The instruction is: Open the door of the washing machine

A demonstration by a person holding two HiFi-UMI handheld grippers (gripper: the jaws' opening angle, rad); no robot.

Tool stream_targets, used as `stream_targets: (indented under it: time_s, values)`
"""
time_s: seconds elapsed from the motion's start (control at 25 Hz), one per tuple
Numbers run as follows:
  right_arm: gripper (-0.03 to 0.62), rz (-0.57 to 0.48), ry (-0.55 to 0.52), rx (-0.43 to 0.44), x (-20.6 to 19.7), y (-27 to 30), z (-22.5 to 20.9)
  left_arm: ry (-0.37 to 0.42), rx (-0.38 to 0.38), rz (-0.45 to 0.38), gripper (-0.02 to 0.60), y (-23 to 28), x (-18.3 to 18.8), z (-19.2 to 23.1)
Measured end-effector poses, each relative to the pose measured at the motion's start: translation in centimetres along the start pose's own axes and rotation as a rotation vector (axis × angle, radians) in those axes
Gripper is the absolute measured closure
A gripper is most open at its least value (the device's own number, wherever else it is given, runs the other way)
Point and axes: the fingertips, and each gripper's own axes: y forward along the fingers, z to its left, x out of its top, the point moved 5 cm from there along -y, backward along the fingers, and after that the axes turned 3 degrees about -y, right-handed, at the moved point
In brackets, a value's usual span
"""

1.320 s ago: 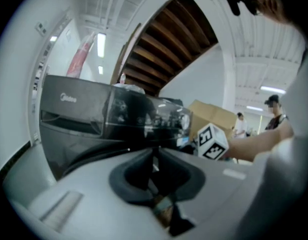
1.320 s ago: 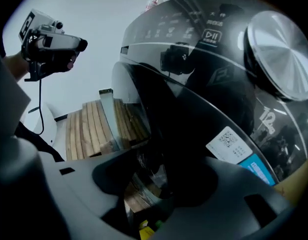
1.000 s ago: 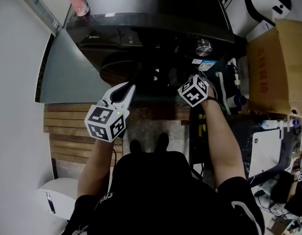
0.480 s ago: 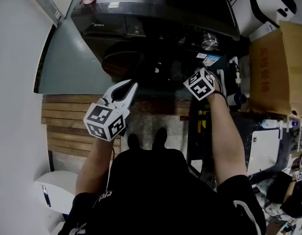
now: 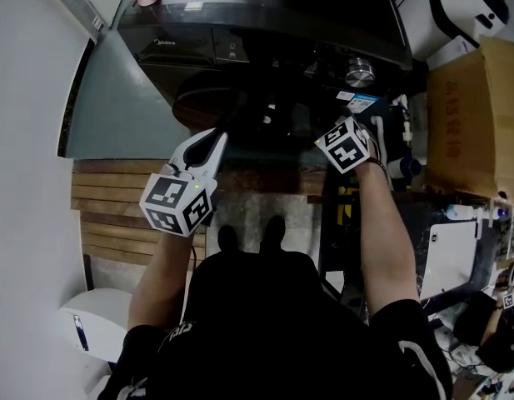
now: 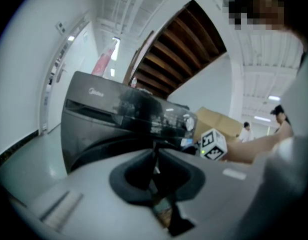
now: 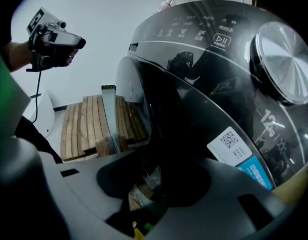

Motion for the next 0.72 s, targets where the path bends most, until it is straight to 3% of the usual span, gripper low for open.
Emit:
stream_targets:
  time_s: [0.12,0.28,0.44,0.72]
  values:
    - [0.450,0.000,0.011,0.011,-0.3,-0.6,0.8,-0.010,0.018,-0.010,0.537,-0.1,-0.1,0.0]
    - [0.477,-0.072,0.062,0.160,-1.0,-2.7,5.1,-0.020,0.050,-0.061,0.538,-0.2,0.6,0.5]
    - [0.464,-0.102,0.110,0.039,-1.3,-3.7,7.8,-0.031,0.033,-0.068,0.537,-0.1,0.5,-0.4]
    - [0.468,-0.118,0.176,-0.005,-1.4,-5.6,12.0,-0.020,0.005,-0.035,0.532,-1.3,-0.7,-2.0]
